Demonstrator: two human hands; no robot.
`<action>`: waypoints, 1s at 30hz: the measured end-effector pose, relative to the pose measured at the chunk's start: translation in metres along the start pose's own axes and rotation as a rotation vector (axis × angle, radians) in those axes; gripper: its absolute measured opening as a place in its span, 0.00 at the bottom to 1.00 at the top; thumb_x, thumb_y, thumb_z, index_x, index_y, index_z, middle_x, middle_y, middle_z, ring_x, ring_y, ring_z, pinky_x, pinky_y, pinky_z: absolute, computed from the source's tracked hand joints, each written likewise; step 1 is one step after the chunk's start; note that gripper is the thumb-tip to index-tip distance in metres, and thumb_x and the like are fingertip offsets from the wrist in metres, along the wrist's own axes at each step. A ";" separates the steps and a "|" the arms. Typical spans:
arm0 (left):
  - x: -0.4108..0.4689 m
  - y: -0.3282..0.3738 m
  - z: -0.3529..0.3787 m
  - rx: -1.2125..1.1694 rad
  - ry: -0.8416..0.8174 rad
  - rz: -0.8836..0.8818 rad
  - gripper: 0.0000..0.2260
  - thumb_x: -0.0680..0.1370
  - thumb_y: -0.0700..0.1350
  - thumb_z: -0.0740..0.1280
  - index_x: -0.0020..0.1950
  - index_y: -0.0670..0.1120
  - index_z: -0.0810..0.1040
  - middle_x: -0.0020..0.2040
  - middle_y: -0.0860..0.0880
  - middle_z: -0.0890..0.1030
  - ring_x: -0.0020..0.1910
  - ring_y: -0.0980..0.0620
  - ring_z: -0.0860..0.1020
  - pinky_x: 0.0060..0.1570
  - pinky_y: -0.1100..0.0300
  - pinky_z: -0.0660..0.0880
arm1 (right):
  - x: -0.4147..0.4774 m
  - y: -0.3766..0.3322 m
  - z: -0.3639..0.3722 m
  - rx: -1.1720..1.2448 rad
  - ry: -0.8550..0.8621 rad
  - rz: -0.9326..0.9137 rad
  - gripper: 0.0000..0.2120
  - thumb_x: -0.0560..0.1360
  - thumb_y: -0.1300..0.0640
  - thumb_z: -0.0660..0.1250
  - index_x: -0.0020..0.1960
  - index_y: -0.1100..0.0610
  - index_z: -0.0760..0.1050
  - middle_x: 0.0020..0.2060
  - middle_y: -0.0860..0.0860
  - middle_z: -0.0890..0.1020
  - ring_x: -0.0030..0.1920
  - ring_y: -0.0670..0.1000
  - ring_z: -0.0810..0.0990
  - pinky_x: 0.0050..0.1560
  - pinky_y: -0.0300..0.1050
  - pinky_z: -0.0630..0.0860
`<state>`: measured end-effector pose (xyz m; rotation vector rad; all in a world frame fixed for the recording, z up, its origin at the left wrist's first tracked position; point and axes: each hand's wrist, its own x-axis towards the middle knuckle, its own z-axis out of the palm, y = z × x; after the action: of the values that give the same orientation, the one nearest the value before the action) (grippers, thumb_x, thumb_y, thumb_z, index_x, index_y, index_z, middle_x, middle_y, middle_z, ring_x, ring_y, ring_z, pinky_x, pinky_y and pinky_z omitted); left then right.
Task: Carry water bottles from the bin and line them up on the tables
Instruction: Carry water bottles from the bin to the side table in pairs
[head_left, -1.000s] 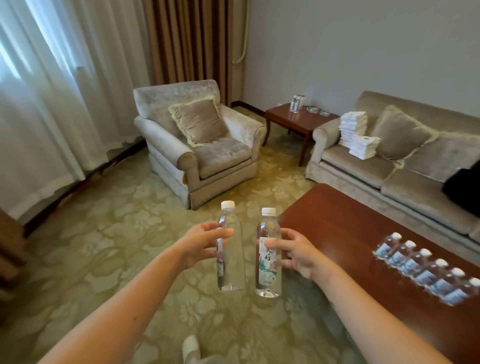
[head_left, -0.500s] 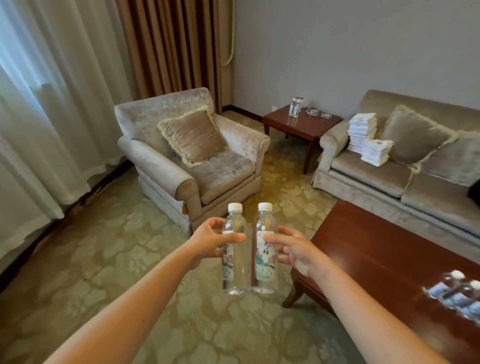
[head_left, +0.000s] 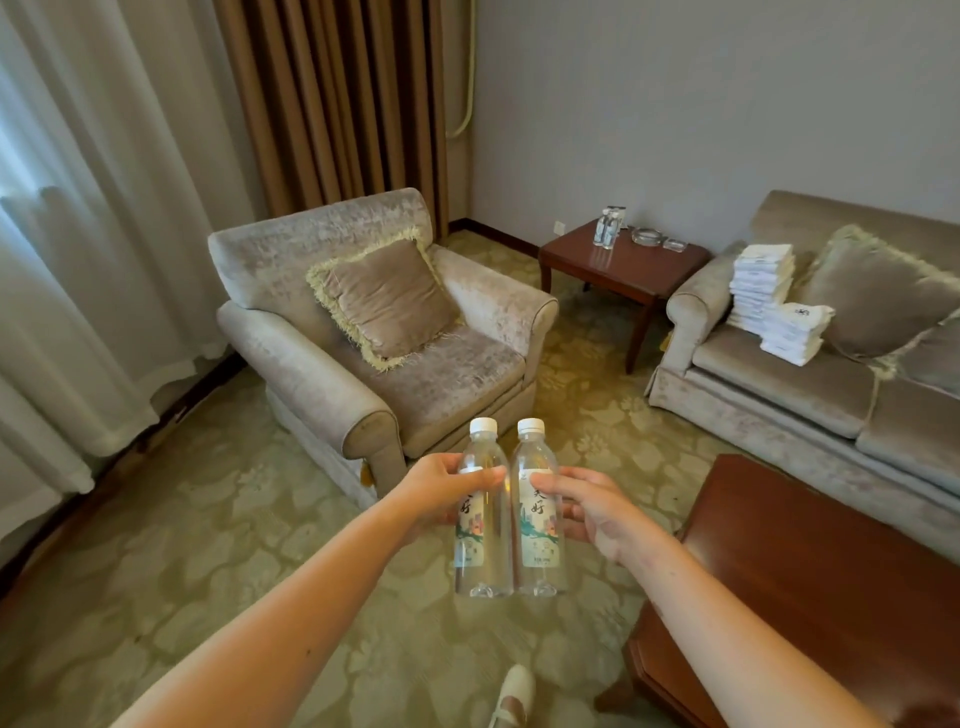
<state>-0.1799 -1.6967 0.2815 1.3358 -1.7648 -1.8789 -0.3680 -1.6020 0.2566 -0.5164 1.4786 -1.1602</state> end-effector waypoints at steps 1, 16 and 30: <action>0.020 0.009 -0.004 0.004 -0.015 -0.009 0.18 0.72 0.55 0.75 0.57 0.47 0.81 0.48 0.48 0.86 0.46 0.52 0.85 0.41 0.61 0.80 | 0.018 -0.009 -0.004 -0.001 0.005 0.002 0.20 0.70 0.57 0.76 0.60 0.60 0.78 0.41 0.54 0.87 0.37 0.50 0.85 0.35 0.43 0.82; 0.288 0.147 -0.010 -0.141 -0.207 -0.237 0.16 0.81 0.49 0.59 0.67 0.46 0.69 0.54 0.44 0.85 0.41 0.52 0.85 0.39 0.56 0.80 | 0.241 -0.153 -0.099 -0.013 0.047 0.029 0.16 0.70 0.54 0.78 0.54 0.59 0.81 0.39 0.52 0.87 0.35 0.48 0.84 0.32 0.42 0.79; 0.569 0.272 -0.012 0.091 -0.384 -0.075 0.20 0.74 0.58 0.71 0.60 0.47 0.79 0.50 0.48 0.86 0.47 0.54 0.84 0.45 0.59 0.80 | 0.456 -0.276 -0.212 0.042 0.163 -0.025 0.17 0.70 0.57 0.77 0.58 0.59 0.80 0.48 0.55 0.87 0.47 0.52 0.86 0.46 0.48 0.82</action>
<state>-0.5951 -2.1718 0.2716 1.1399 -2.0229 -2.2421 -0.7645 -2.0168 0.2479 -0.4208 1.5865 -1.2751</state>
